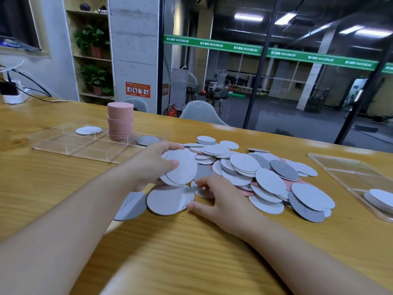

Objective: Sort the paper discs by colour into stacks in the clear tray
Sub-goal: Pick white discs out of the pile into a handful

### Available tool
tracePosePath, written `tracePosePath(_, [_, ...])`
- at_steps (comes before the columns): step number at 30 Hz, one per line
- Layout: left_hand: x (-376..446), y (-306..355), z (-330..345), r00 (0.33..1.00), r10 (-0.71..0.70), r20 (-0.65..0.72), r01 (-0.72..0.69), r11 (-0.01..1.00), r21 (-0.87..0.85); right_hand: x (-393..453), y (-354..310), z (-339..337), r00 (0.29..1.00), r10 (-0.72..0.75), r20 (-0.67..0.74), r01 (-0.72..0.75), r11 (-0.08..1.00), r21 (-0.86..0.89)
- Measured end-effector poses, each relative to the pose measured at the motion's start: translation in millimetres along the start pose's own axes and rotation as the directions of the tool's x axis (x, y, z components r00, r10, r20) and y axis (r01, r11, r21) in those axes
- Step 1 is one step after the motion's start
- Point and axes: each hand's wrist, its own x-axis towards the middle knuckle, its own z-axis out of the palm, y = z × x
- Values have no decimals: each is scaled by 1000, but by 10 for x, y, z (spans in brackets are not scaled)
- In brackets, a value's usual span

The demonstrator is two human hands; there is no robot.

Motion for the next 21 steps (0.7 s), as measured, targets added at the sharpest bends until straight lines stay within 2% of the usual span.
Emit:
tracePosePath(5, [-39,22,70,999,-8,38,9,1000,-16,-33,-90,-30,999,31,35,-28,998,-61])
tracePosePath(14, [27,-24,35,988,105,-113,-84,981,176,53,-268,179,990,144,4,-140,968,-206])
tracePosePath(18, [25,-39,37,988,106,-110,-88,984,153,109,-328,154,980,186,70,-168,962,-214])
tracePosePath(21, [23,-46,38,986,134,-95,-113,973,204,120,-340,130,973,207,99,-188,967,-173])
